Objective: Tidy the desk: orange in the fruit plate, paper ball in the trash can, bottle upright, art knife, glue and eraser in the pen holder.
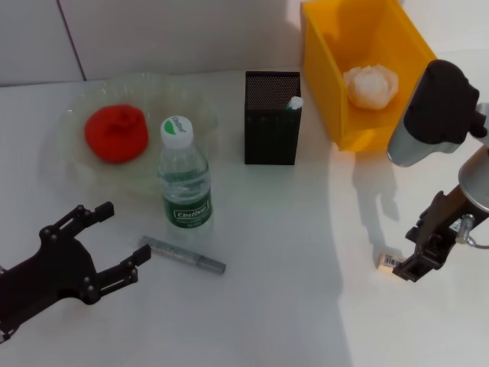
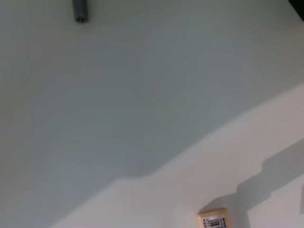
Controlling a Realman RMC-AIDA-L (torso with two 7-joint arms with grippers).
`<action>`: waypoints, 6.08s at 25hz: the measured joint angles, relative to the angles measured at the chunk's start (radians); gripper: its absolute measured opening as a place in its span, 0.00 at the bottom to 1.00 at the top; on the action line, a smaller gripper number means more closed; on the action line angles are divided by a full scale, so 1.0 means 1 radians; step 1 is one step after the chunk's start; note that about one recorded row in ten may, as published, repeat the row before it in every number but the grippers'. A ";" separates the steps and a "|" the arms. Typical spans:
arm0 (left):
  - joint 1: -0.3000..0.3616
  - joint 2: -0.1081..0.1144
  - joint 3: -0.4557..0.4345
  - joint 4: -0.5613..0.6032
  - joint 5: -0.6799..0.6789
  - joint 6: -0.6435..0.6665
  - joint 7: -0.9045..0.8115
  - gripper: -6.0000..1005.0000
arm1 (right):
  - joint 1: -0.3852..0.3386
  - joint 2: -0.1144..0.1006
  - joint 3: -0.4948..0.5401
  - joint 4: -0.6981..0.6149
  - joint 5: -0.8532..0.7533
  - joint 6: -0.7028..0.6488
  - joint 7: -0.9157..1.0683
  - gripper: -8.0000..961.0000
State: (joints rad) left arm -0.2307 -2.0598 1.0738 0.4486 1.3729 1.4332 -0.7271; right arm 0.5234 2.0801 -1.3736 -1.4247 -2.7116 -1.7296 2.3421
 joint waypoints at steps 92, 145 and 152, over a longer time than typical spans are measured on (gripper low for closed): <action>-0.007 0.000 0.002 0.004 0.000 0.008 -0.002 0.86 | 0.121 0.001 0.114 -0.057 0.177 0.414 0.017 0.26; 0.091 0.005 -0.004 0.219 0.138 0.091 -0.049 0.86 | -0.119 -0.002 0.183 -0.203 0.451 0.199 -0.102 0.58; 0.052 0.014 -0.028 0.285 0.269 0.035 -0.088 0.86 | -0.299 0.002 0.267 -0.128 0.600 0.178 -0.292 0.58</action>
State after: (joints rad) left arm -0.1788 -2.0458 1.0453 0.7333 1.6421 1.4684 -0.8152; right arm 0.2248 2.0822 -1.1065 -1.5529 -2.1118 -1.5512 2.0497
